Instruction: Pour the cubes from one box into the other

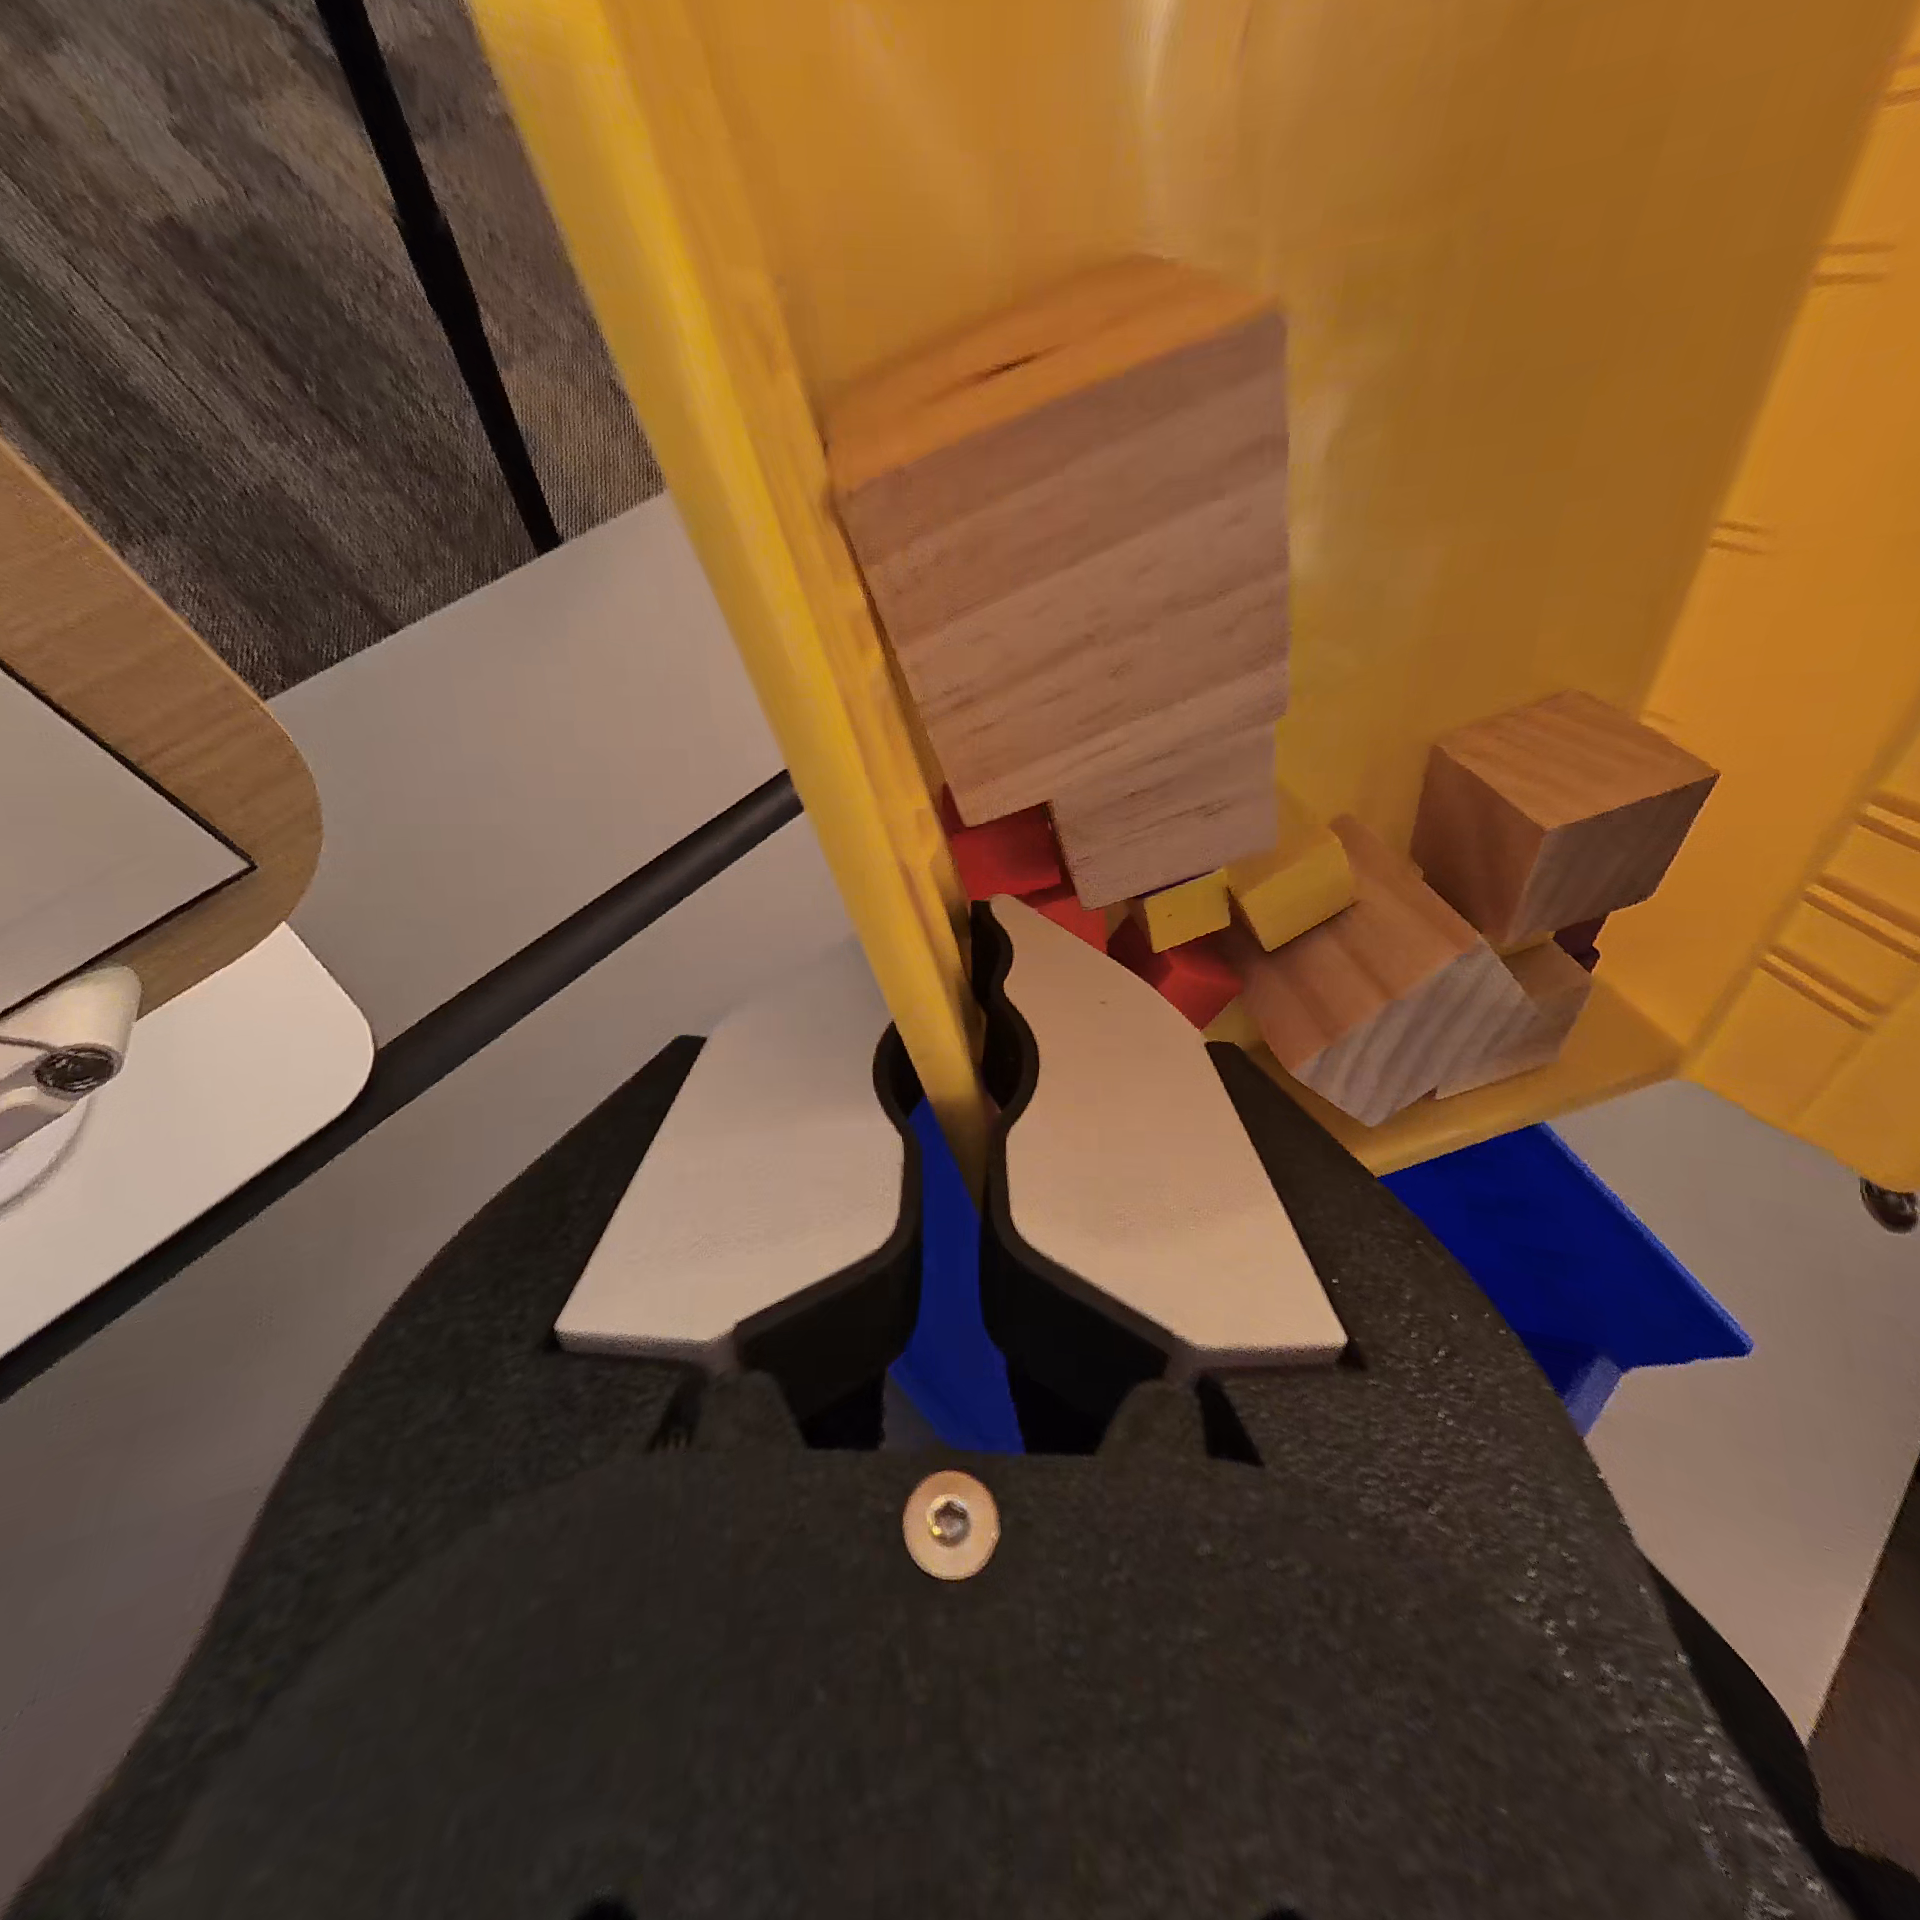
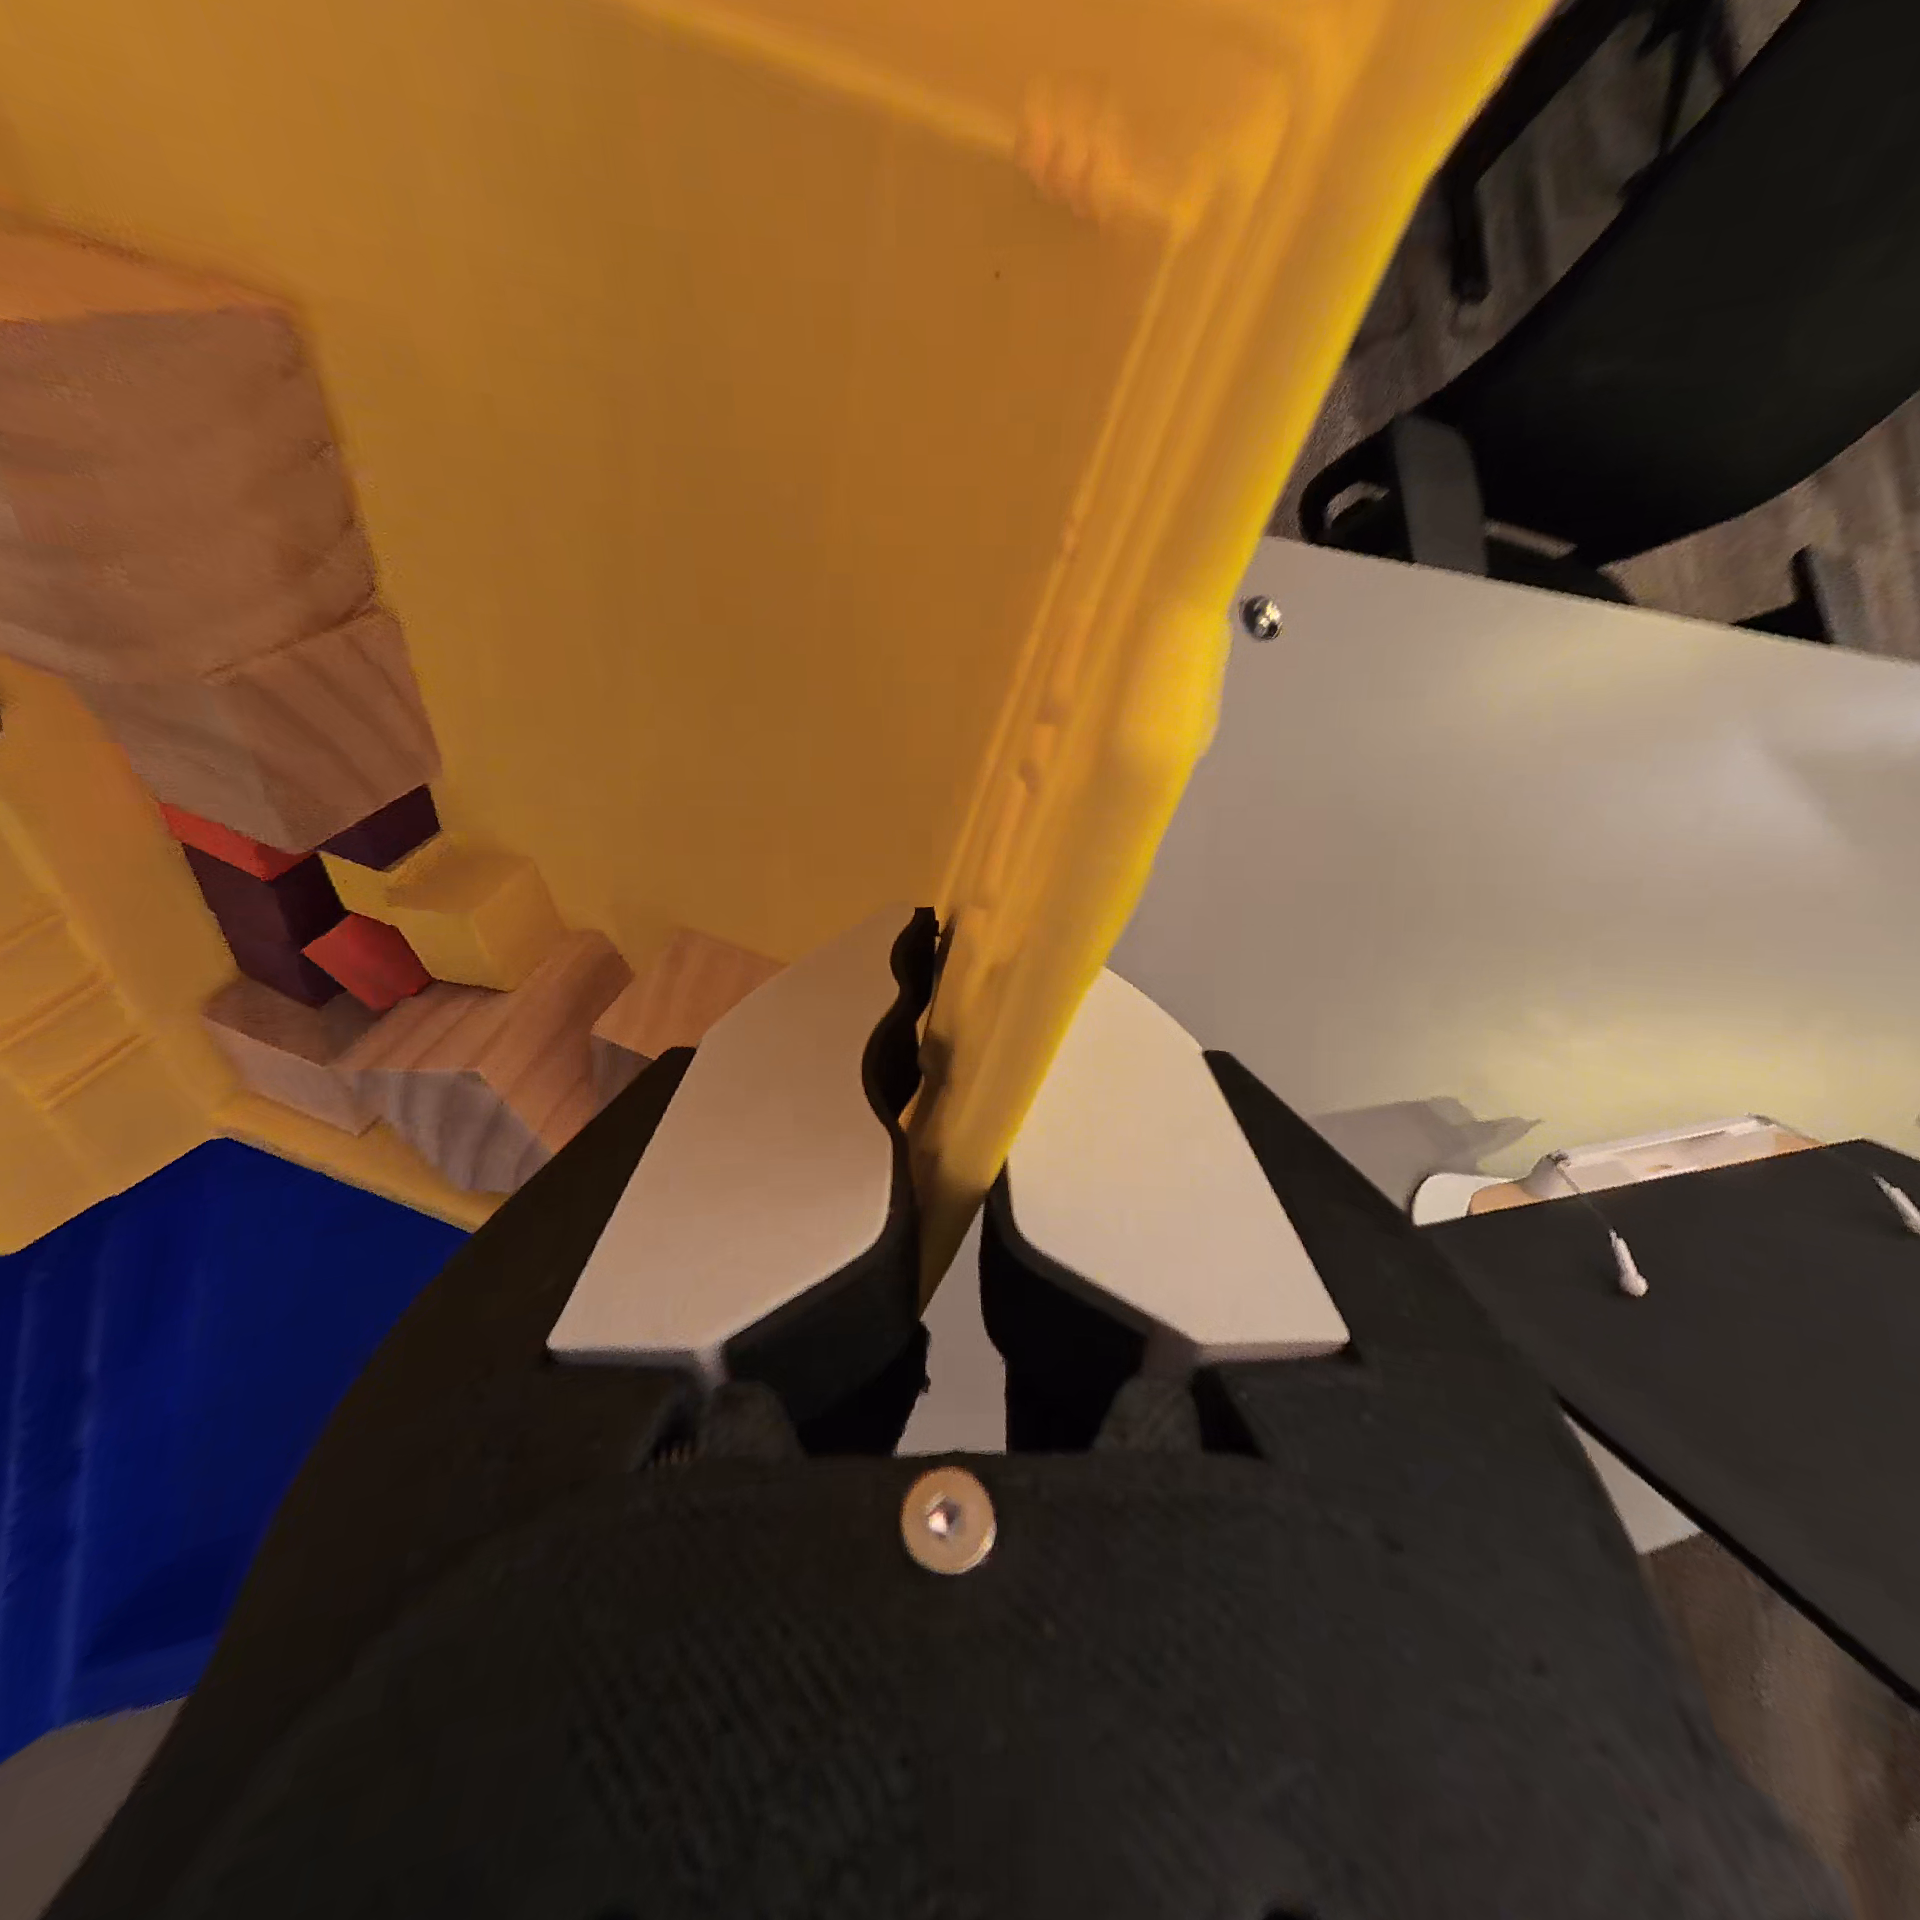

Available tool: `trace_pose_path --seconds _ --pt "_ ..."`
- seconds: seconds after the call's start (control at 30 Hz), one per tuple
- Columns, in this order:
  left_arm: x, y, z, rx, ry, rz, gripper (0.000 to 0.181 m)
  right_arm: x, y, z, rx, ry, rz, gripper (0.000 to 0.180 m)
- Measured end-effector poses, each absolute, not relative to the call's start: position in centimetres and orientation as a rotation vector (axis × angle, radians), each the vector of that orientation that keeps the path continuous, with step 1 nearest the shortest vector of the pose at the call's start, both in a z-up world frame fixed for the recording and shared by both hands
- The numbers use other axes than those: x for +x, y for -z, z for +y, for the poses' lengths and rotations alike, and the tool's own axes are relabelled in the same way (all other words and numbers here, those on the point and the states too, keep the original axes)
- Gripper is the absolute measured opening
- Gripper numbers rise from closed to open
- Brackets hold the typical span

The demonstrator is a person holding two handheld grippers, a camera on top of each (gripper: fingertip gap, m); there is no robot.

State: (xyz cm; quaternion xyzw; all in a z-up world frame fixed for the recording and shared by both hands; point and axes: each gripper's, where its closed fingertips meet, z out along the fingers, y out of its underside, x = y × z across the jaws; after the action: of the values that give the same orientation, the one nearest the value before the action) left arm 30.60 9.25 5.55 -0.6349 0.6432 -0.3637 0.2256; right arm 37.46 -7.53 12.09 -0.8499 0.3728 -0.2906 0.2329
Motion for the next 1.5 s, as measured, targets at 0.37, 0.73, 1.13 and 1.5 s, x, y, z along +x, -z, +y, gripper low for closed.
trace_pose_path --seconds 0.37,0.73,1.13,1.5 --pt "30.5 -6.3 10.3 -1.615 1.131 1.645 0.006 36.0 -13.9 -6.4 -2.215 1.003 0.934 0.006" --pt "30.2 -5.7 11.4 -1.55 1.25 1.553 0.005 34.5 -14.6 -4.9 -2.171 1.158 0.851 0.007" --pt "29.7 -5.0 12.4 -1.48 1.313 1.478 0.005 33.0 -14.3 -3.7 -2.151 1.216 0.794 0.01" --pt "29.1 -5.6 13.2 -1.44 1.325 1.453 0.005 31.8 -14.4 -3.0 -2.102 1.231 0.76 0.013"
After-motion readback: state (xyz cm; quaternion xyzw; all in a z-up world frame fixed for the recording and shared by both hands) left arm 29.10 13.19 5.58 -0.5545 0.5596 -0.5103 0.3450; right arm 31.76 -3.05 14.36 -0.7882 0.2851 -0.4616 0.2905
